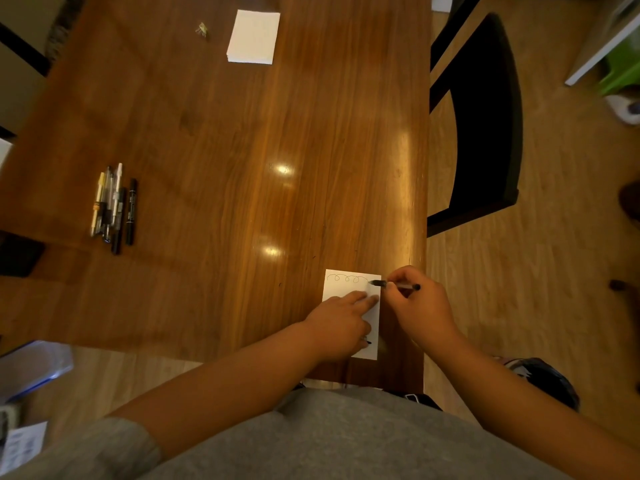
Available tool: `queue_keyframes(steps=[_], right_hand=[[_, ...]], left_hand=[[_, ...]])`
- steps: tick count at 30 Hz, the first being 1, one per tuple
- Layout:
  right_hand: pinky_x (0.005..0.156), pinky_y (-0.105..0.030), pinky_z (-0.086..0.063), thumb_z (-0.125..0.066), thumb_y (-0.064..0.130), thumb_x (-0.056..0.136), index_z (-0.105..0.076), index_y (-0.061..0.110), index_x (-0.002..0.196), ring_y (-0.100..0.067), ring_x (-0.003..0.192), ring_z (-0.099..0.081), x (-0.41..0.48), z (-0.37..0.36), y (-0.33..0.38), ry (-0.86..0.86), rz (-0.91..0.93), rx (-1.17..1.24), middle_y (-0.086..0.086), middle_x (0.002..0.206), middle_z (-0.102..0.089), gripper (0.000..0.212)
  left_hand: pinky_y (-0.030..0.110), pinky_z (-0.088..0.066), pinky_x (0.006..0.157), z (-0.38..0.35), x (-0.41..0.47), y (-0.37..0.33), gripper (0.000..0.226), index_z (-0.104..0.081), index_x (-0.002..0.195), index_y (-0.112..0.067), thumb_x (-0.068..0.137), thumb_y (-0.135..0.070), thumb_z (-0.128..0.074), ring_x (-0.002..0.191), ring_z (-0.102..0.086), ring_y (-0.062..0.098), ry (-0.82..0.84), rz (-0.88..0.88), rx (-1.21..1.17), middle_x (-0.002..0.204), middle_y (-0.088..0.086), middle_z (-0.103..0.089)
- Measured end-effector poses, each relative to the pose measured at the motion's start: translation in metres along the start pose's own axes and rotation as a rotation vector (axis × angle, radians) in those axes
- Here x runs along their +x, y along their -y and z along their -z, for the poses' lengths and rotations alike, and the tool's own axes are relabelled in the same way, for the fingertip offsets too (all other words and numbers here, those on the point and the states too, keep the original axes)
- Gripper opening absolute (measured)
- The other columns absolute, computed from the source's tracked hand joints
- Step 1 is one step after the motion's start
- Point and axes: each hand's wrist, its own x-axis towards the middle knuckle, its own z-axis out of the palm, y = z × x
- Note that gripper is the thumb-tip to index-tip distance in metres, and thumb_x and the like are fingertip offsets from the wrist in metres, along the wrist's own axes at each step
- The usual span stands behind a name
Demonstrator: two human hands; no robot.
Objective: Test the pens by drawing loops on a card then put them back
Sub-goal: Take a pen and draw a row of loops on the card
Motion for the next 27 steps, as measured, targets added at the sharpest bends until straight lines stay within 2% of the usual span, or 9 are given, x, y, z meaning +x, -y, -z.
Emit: queue_keyframes(steps=[3,9,15,27], right_hand=[[0.046,-0.009,-0.040,-0.063,0.020,0.093,-0.064,0.028,0.095,-0.004,0.062,-0.059,-0.003,-0.001,-0.001,0.017,0.004,0.013,0.009,0.083,-0.066,0.008],[0.061,-0.020,-0.053,-0.061,0.019,0.094,-0.063,0.025,0.097,-0.007,0.078,-0.064,-0.003,-0.003,0.003,0.027,0.021,0.017,0.010,0.089,-0.067,0.007],[0.046,-0.009,-0.043,-0.062,0.022,0.094,-0.060,0.033,0.090,-0.006,0.067,-0.063,-0.001,0.000,0.003,-0.027,0.021,0.047,0.015,0.083,-0.066,0.012],[0.043,-0.006,-0.040,-0.063,0.021,0.092,-0.059,0.038,0.085,0.001,0.057,-0.059,-0.004,0.007,-0.002,-0.010,-0.006,0.024,0.013,0.078,-0.064,0.019]], left_hand=[[0.045,-0.036,0.105,0.000,-0.001,-0.001,0.037,-0.065,0.122,-0.017,0.099,-0.040,-0.047,0.146,-0.014,0.028,-0.016,0.004,0.000,0.162,0.007,-0.014],[0.045,-0.036,0.102,-0.004,0.003,-0.004,0.037,-0.066,0.120,-0.020,0.099,-0.042,-0.045,0.145,-0.016,0.030,-0.032,0.003,0.056,0.161,0.006,-0.017],[0.047,-0.033,0.105,-0.007,0.004,-0.002,0.036,-0.066,0.120,-0.021,0.099,-0.042,-0.046,0.145,-0.015,0.031,-0.021,0.002,0.067,0.162,0.005,-0.013],[0.048,-0.034,0.104,-0.010,0.005,-0.003,0.037,-0.067,0.119,-0.021,0.098,-0.043,-0.047,0.144,-0.017,0.031,-0.046,0.004,0.053,0.162,0.004,-0.016]])
